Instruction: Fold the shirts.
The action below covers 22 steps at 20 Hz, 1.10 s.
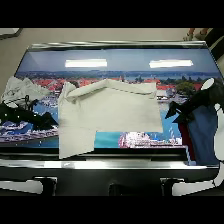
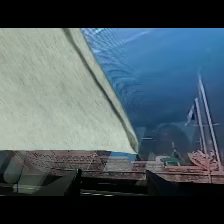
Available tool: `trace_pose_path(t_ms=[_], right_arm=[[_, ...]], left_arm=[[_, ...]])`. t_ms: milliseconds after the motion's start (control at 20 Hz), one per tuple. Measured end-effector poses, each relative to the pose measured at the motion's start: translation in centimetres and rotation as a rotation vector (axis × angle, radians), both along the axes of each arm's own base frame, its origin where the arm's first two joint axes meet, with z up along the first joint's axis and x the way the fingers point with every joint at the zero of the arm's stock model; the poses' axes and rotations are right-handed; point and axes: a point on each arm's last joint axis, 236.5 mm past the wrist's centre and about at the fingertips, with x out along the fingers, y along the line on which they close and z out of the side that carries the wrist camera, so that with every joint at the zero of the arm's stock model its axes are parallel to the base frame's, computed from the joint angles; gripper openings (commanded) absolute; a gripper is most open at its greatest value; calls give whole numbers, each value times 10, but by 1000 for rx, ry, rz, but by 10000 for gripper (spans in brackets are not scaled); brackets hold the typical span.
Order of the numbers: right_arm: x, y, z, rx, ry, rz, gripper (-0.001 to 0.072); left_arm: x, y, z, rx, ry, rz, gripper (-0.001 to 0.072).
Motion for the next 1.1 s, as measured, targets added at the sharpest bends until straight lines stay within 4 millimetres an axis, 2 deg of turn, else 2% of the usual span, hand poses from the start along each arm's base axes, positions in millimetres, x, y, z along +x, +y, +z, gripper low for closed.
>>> trace_pose_path(t_ms=[100, 200, 300, 550, 650, 700, 750, 850, 900, 950, 1000, 1050, 1100], right_arm=[[-5, 1, -6, 6, 11, 4, 517], [-8, 1, -14, 3, 17, -1, 555], [-13, 1, -25, 2, 28, -7, 555], [-29, 10, -55, -6, 54, -10, 540], [-33, 20, -62, 4, 60, -3, 396], [-32, 24, -65, 4, 51, -3, 204], [-25, 29, -69, 1, 23, -13, 53], [-14, 35, -71, -2, -20, -32, 47], [-4, 37, -69, -3, -58, -44, 47], [9, 35, -63, -21, -119, -41, 47], [28, 29, -48, -48, -204, -36, 47], [44, 27, -19, -56, -290, -28, 47], [65, 23, 15, -80, -406, -19, 48]], left_arm=[[1, -9, -3, -21, -8, 2, 359], [3, -15, -8, -27, -12, 0, 173], [3, -19, -13, -28, -7, -3, 33], [3, -24, -16, -37, -2, -9, 32], [2, -25, -16, -39, 2, -11, 32], [2, -25, -16, -39, 3, -13, 32], [2, -25, -16, -40, 3, -14, 31], [0, -23, -13, -29, 1, -27, 30], [2, -19, -8, -4, -17, -42, 28], [12, -15, 4, 9, -58, -40, 28], [27, -11, 26, 26, -125, -39, 28], [43, -8, 54, 45, -203, -48, 28], [66, -3, 97, 80, -327, -48, 29]])
